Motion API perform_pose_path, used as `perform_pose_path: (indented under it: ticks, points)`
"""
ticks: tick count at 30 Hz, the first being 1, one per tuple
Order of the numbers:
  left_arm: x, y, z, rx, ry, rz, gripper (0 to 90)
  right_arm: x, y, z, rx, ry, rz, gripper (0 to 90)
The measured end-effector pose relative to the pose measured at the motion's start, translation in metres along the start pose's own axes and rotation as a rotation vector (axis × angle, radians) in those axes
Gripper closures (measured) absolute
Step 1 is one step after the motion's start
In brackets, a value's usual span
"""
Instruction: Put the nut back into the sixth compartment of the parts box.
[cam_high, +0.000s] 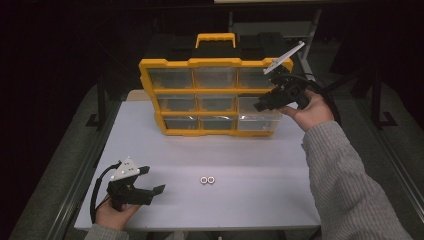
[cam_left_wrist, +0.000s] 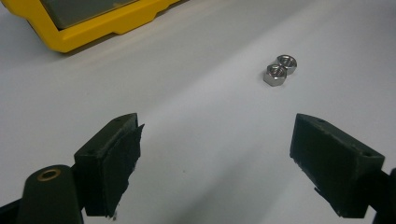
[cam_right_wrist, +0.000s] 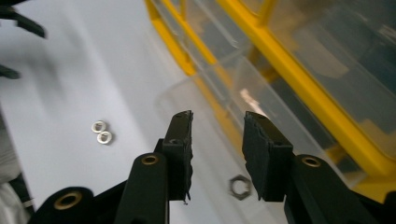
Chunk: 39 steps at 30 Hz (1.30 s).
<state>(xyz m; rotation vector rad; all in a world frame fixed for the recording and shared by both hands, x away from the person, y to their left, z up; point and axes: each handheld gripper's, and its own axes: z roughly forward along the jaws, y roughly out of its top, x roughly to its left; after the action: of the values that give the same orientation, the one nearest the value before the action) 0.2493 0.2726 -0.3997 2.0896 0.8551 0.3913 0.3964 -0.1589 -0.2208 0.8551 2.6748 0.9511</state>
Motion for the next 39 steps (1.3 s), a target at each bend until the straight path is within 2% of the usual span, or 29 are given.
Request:
perform_pose_path:
  ticks: [8, 13, 15, 21, 25, 32, 39]
  points:
    - [-0.001, 0.000, 0.001, 0.001, -0.003, 0.001, 16.0, 0.028, -0.004, 0.001, -0.010, 0.043, -0.074, 57.4]
    - [-0.001, 0.000, 0.001, 0.000, -0.004, -0.008, 16.0, 0.046, -0.012, 0.012, -0.016, 0.087, -0.091, 55.1]
    - [-0.001, 0.000, 0.001, -0.001, -0.004, -0.015, 16.0, 0.052, -0.018, 0.020, -0.005, 0.097, -0.112, 54.5]
    - [-0.001, 0.000, 0.001, 0.003, -0.004, -0.009, 16.0, 0.064, -0.033, 0.051, 0.015, 0.139, -0.120, 52.4]
    - [0.000, 0.000, 0.000, 0.007, 0.000, -0.001, 16.0, 0.068, -0.042, 0.071, 0.033, 0.141, -0.141, 51.3]
    - [-0.001, -0.001, 0.000, 0.007, -0.004, -0.015, 16.0, 0.078, -0.053, 0.102, 0.052, 0.171, -0.144, 49.8]
    - [-0.001, -0.001, 0.000, 0.007, -0.002, -0.009, 16.0, 0.089, -0.062, 0.133, 0.078, 0.188, -0.153, 48.7]
